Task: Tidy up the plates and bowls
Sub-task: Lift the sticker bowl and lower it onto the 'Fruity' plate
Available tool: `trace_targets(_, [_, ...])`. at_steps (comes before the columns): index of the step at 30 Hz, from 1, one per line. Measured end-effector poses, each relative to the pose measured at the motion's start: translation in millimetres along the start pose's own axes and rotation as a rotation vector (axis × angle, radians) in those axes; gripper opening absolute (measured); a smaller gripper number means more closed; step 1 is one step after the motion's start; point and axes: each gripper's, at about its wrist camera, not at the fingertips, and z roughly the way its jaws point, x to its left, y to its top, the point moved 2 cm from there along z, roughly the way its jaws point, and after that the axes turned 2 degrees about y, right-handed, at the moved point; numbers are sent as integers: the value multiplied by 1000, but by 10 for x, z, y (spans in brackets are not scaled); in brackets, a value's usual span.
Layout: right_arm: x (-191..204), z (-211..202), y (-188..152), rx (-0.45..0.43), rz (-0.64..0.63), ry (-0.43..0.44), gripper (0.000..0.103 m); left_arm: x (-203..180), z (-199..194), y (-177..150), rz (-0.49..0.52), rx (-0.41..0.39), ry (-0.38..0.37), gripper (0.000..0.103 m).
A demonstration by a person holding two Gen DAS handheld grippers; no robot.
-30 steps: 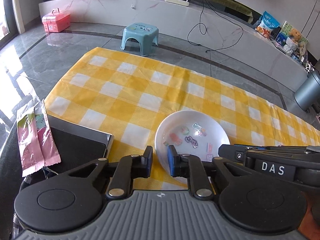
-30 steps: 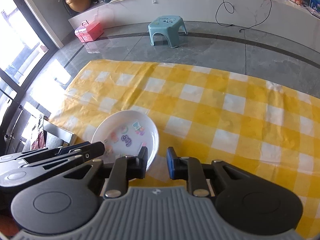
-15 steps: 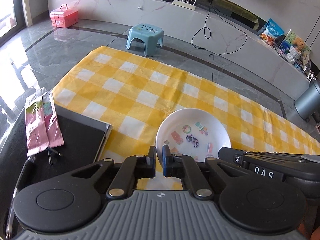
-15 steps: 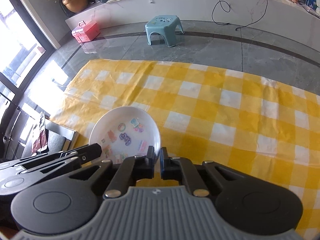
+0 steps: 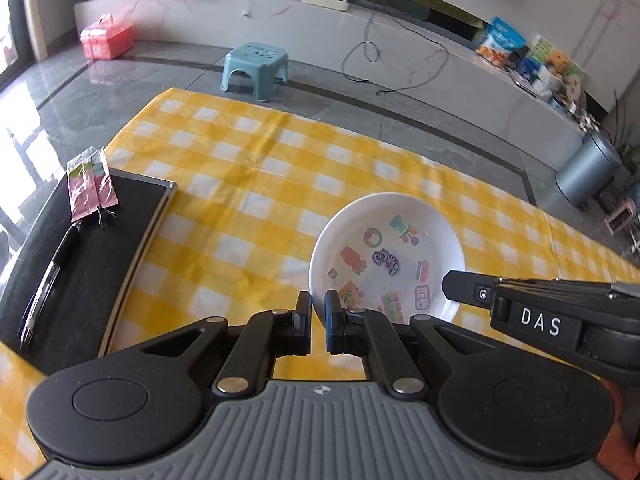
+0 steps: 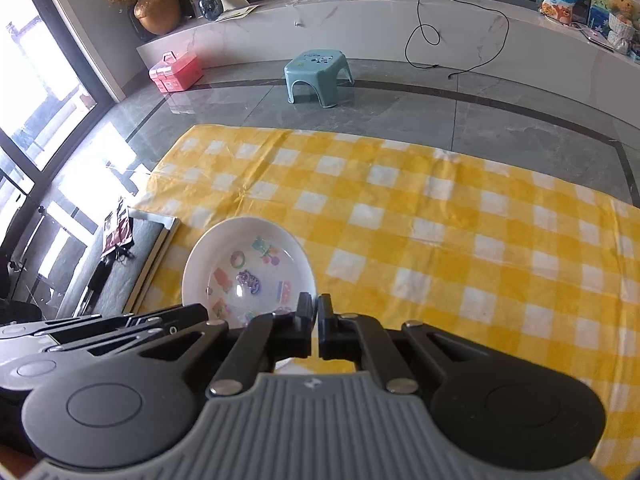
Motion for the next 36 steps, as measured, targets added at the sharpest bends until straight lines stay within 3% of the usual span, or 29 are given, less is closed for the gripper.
trace_targets(11, [-559, -1227, -847, -74, 92, -16, 0, -800, -676, -596, 73, -24, -91, 5])
trace_targets(19, [-1162, -1841, -1773, -117, 255, -25, 0, -1400, -850, -1254, 157, 1, -160, 4])
trace_targets(27, [-1642, -1939, -2576, -118, 464, -23, 0, -1718, -664, -1796, 197, 84, -172, 3])
trace_targets(36, [-1891, -1723, -2811, -74, 550, -29, 0, -1829, -402, -1995, 186, 147, -128, 4])
